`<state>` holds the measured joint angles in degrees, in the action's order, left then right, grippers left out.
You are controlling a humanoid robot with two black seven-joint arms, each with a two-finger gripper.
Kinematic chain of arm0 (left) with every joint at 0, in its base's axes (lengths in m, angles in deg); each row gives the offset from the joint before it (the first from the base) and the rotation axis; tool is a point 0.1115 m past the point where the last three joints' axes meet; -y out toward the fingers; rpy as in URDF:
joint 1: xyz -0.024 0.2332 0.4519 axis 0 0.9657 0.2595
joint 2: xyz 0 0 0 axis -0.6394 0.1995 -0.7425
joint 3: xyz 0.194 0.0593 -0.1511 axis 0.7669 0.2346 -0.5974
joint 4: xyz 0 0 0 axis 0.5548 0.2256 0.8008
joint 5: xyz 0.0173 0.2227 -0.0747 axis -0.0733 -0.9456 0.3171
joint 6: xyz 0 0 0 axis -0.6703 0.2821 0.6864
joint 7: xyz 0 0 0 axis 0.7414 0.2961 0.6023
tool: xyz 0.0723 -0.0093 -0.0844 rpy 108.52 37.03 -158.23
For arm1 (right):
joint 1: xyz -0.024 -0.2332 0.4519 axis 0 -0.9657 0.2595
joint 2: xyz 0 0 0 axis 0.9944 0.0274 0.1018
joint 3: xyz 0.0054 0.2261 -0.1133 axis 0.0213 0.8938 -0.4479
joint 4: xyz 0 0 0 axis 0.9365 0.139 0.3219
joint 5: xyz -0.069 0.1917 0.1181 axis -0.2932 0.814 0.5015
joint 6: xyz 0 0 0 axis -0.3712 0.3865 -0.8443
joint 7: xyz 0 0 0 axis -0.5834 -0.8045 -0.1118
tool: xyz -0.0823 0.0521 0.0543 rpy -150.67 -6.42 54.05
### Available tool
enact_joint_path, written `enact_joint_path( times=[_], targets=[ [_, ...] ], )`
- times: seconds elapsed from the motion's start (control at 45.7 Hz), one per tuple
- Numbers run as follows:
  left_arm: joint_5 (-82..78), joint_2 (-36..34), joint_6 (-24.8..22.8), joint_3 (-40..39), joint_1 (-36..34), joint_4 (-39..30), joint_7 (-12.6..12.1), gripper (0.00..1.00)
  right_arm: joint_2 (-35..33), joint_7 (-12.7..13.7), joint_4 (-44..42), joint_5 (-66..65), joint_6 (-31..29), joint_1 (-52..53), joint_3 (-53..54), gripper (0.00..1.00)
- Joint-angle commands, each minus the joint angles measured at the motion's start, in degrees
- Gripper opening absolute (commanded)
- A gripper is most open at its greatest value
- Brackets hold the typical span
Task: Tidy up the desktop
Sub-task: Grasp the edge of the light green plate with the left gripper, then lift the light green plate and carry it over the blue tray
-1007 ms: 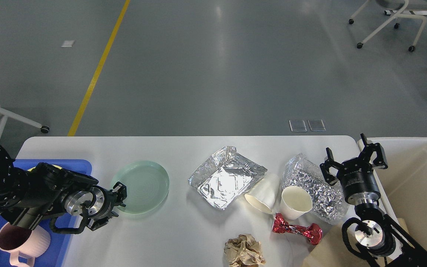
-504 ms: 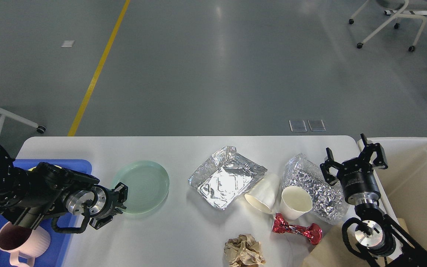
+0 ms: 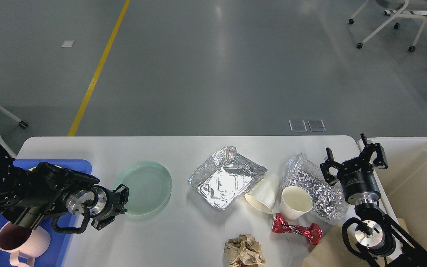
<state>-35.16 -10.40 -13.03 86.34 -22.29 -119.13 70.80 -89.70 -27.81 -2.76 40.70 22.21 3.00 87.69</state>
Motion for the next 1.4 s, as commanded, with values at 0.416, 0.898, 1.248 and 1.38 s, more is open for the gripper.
enact_joint_path(
  times=[0.416, 0.898, 1.248, 1.38],
  targets=[
    [-0.61, -4.22, -3.82, 2.46, -7.43, -6.19, -0.36, 0.00, 0.00, 0.00, -0.07, 0.00, 0.00, 0.00, 0.00, 1.00],
    [-3.42, -9.49, -14.10, 16.96, -39.15, -28.25, 0.87, 0.00, 0.00, 0.00, -0.07, 0.00, 0.00, 0.00, 0.00, 1.00],
    [-7.20, -8.79, -29.39, 26.02, -62.80, -36.78, 0.87, 0.00, 0.00, 0.00, -0.07, 0.00, 0.00, 0.00, 0.00, 1.00],
    [-9.48, -8.70, -33.27, 28.48, -65.01, -36.87, 4.90, 0.00, 0.00, 0.00, -0.07, 0.00, 0.00, 0.00, 0.00, 1.00]
  ],
)
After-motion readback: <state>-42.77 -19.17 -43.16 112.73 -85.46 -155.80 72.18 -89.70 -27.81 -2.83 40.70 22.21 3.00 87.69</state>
